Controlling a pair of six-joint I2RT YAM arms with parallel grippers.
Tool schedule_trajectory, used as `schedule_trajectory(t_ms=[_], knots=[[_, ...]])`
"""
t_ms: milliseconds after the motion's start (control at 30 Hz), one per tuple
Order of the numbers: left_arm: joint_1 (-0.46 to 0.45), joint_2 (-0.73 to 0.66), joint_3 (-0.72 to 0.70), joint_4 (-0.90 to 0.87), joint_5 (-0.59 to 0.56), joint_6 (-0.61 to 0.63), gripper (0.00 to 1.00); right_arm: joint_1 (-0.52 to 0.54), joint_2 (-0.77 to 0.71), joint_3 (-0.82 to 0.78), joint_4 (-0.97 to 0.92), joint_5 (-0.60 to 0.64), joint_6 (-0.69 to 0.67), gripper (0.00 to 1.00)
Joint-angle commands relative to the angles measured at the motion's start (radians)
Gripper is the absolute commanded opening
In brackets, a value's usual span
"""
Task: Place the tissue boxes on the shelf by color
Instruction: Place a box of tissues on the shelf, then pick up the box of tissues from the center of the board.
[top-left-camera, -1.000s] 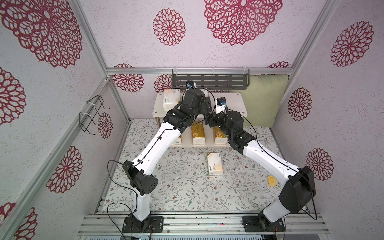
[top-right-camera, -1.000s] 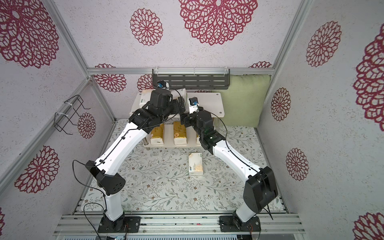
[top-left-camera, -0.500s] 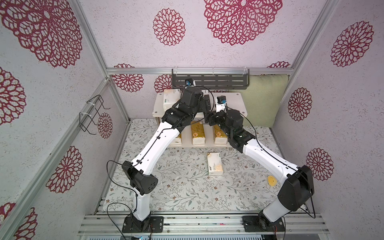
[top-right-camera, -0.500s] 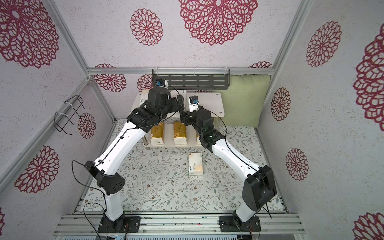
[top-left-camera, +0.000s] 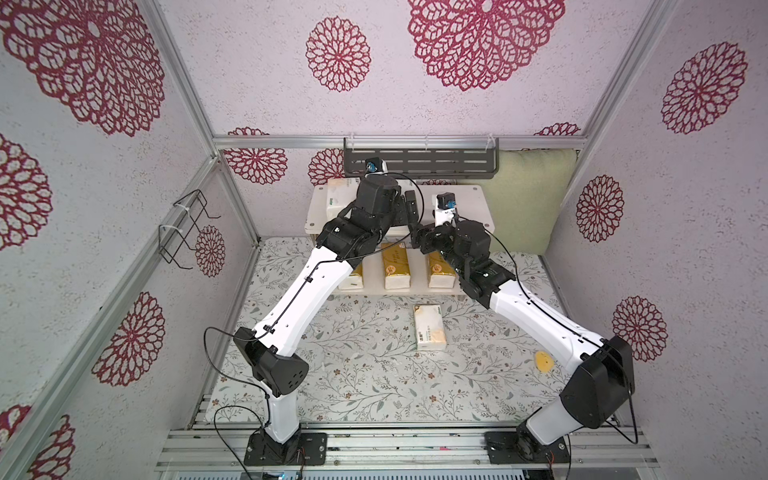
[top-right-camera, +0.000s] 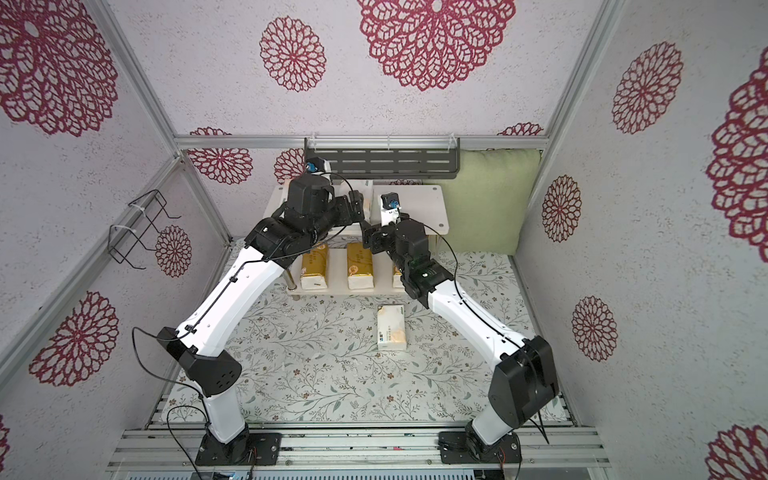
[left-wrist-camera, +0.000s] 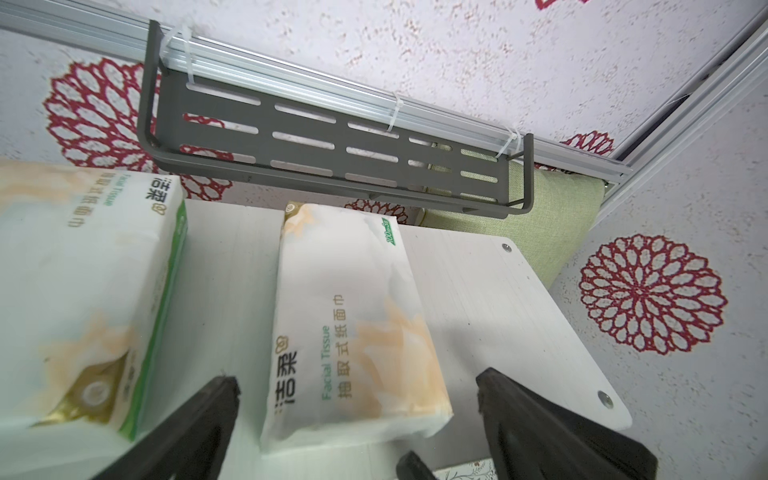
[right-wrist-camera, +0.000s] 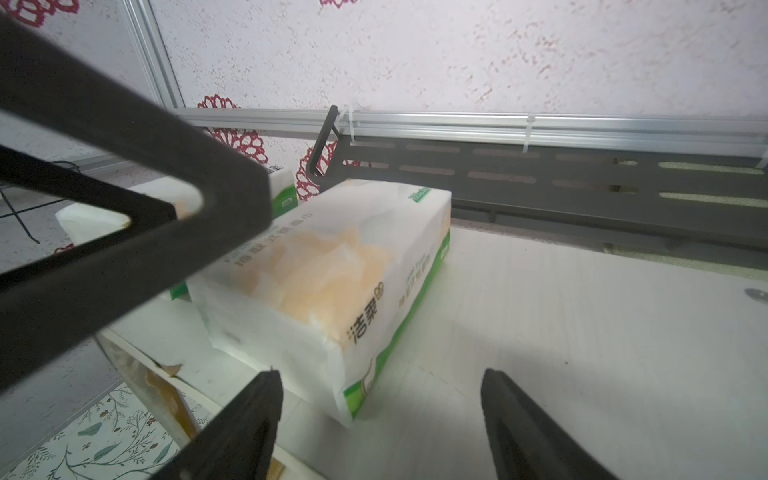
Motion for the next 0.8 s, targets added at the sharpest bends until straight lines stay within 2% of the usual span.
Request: schedule_trajectory(t_ms=[0, 233, 467, 567, 767], knots=[[0.004, -0.07, -0.016, 0.024, 0.013, 0.018, 0.97, -0.003, -0.081, 0.016, -0.008, 0.003, -0.009, 0.82], [-0.02, -0.185, -0.143, -0.01, 0.052, 0.06, 0.97, -0.003, -0.109, 0.034, -0.122, 0.011, -0.023, 0.85], [-0.083, -0.391, -0.412, -0.008, 0.006, 0.103, 0.97, -0.006, -0.144, 0.022, -0.166, 0.033, -0.047, 0.91], [-0.086, -0.473, -0.534, -0.013, -0.015, 0.092, 0.97, -0.005, -0.139, 0.038, -0.183, 0.01, -0.05, 0.99], [-0.086, -0.578, -0.729, -0.071, -0.063, 0.055, 0.97, -0.005, -0.127, 0.06, -0.226, -0.017, -0.028, 0.99]])
